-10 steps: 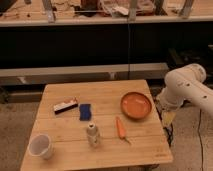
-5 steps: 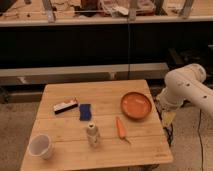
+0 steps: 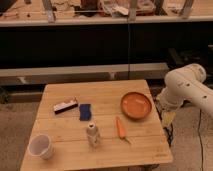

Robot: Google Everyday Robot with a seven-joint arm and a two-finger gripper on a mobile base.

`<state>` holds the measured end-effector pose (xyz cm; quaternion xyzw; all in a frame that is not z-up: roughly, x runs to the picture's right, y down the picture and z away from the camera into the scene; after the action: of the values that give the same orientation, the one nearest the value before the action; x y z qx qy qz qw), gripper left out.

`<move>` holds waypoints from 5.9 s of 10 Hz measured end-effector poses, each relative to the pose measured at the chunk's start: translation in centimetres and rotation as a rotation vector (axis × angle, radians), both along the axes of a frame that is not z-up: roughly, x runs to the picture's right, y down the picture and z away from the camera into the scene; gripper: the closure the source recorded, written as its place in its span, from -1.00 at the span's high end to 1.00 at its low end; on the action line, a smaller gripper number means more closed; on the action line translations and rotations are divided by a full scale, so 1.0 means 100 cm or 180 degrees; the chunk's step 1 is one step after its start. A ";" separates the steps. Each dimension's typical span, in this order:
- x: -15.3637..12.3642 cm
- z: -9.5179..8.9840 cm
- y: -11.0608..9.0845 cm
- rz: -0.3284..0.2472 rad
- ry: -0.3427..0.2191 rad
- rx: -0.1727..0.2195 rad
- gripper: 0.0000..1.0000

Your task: Knock the bottle over

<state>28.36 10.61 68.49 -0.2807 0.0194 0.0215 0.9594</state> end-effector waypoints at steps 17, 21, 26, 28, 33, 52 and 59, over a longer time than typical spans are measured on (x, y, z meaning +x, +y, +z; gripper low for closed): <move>-0.046 0.005 0.001 -0.0442 -0.0150 0.0270 0.60; -0.058 0.008 0.004 -0.0574 -0.0213 0.0371 0.60; -0.083 0.011 0.007 -0.0759 -0.0340 0.0494 0.60; -0.091 0.013 0.012 -0.0837 -0.0388 0.0544 0.60; -0.108 0.014 0.017 -0.0927 -0.0459 0.0627 0.60; -0.157 0.013 0.023 -0.1148 -0.0679 0.0760 0.60; -0.174 0.014 0.027 -0.1208 -0.0761 0.0781 0.60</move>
<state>10.96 13.32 69.92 -0.1541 -0.0446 -0.1901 0.9686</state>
